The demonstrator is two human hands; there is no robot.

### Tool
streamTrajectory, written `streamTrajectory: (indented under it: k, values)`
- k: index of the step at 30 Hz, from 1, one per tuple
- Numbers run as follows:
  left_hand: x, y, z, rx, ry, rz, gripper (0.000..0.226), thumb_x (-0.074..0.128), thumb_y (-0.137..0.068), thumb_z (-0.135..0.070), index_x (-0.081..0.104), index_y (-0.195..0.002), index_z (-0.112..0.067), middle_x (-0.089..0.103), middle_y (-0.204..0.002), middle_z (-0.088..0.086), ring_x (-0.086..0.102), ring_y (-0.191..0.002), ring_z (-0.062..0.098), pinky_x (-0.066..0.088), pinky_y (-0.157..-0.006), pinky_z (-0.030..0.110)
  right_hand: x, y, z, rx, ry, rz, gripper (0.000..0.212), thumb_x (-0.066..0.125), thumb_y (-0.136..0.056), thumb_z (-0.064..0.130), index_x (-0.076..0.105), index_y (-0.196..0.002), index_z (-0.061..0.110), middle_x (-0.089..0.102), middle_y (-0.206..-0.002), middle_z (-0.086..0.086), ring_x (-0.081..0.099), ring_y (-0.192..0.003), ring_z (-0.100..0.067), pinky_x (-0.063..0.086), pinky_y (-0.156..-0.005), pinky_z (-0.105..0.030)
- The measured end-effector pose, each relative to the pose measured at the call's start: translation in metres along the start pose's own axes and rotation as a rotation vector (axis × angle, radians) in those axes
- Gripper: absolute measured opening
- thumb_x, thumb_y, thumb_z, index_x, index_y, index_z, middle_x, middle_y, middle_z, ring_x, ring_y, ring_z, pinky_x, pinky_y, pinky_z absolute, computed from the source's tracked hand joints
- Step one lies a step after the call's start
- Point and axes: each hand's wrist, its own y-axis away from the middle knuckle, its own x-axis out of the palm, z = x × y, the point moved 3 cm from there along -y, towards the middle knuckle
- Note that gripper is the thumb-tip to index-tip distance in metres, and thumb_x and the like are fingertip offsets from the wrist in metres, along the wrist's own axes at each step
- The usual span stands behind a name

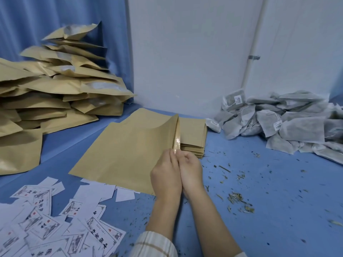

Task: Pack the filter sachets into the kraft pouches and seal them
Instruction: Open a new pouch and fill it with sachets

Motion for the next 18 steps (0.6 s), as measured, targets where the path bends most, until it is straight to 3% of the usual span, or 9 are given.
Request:
streamTrajectory:
  k: [2,4,10,12,14,16,18]
  values:
    - [-0.003,0.001,0.0,0.06,-0.063,-0.03,0.029,0.046,-0.098,-0.016,0.06,-0.08,0.002,0.06,-0.062,0.018,0.054,-0.055,0.031,0.033,-0.053,0.032,-0.002,-0.001,0.002,-0.117,0.224,-0.071,0.018,0.05,-0.095,0.028,0.056,-0.082,0.017,0.061,-0.073,0.005,0.056,-0.067,-0.006,0.04,-0.055,-0.009]
    - [-0.004,0.0,0.002,0.041,-0.035,-0.056,0.027,0.049,-0.097,-0.012,0.062,-0.083,0.006,0.06,-0.062,0.024,0.056,-0.055,0.036,0.029,-0.054,0.03,-0.002,-0.002,0.001,-0.159,0.289,-0.133,0.018,0.048,-0.096,0.026,0.052,-0.081,0.017,0.055,-0.07,0.008,0.051,-0.063,-0.001,0.039,-0.053,-0.005]
    - [-0.01,-0.004,0.005,-0.139,0.102,-0.21,0.025,0.046,-0.097,-0.01,0.064,-0.093,0.008,0.065,-0.075,0.027,0.059,-0.071,0.042,0.023,-0.059,0.029,-0.004,-0.007,-0.016,0.038,0.29,-0.242,0.017,0.04,-0.098,0.018,0.047,-0.085,0.009,0.05,-0.073,0.0,0.044,-0.059,-0.006,0.034,-0.042,-0.009]
    - [-0.012,-0.005,-0.001,-0.088,0.091,-0.193,0.023,0.047,-0.097,-0.01,0.065,-0.094,0.005,0.066,-0.071,0.023,0.06,-0.066,0.039,0.026,-0.057,0.028,-0.001,-0.004,-0.009,-0.093,0.238,-0.245,0.011,0.045,-0.097,0.018,0.045,-0.087,0.013,0.053,-0.072,0.005,0.049,-0.062,-0.005,0.036,-0.047,-0.003]
    - [-0.016,-0.006,-0.01,0.03,0.026,-0.167,0.018,0.053,-0.094,-0.007,0.064,-0.085,0.005,0.06,-0.056,0.019,0.057,-0.05,0.033,0.028,-0.05,0.026,0.001,0.002,0.003,-0.302,0.27,-0.24,0.008,0.051,-0.094,0.017,0.044,-0.096,0.021,0.054,-0.076,0.014,0.055,-0.065,0.0,0.039,-0.053,-0.004]
    - [-0.019,-0.006,-0.019,0.175,-0.098,-0.16,0.015,0.066,-0.084,-0.001,0.062,-0.071,0.004,0.052,-0.042,0.014,0.049,-0.033,0.026,0.029,-0.042,0.022,0.002,0.001,0.008,-0.44,0.356,-0.211,0.018,0.056,-0.089,0.017,0.05,-0.104,0.025,0.051,-0.091,0.015,0.056,-0.075,-0.001,0.045,-0.063,-0.012]
    - [-0.019,-0.005,-0.024,0.271,-0.223,-0.16,0.02,0.076,-0.073,0.002,0.06,-0.06,0.0,0.049,-0.038,0.01,0.044,-0.027,0.022,0.03,-0.037,0.019,0.0,-0.001,0.016,-0.39,0.266,-0.124,0.009,0.06,-0.083,0.019,0.058,-0.088,0.026,0.051,-0.088,0.015,0.053,-0.08,-0.01,0.046,-0.068,-0.024]
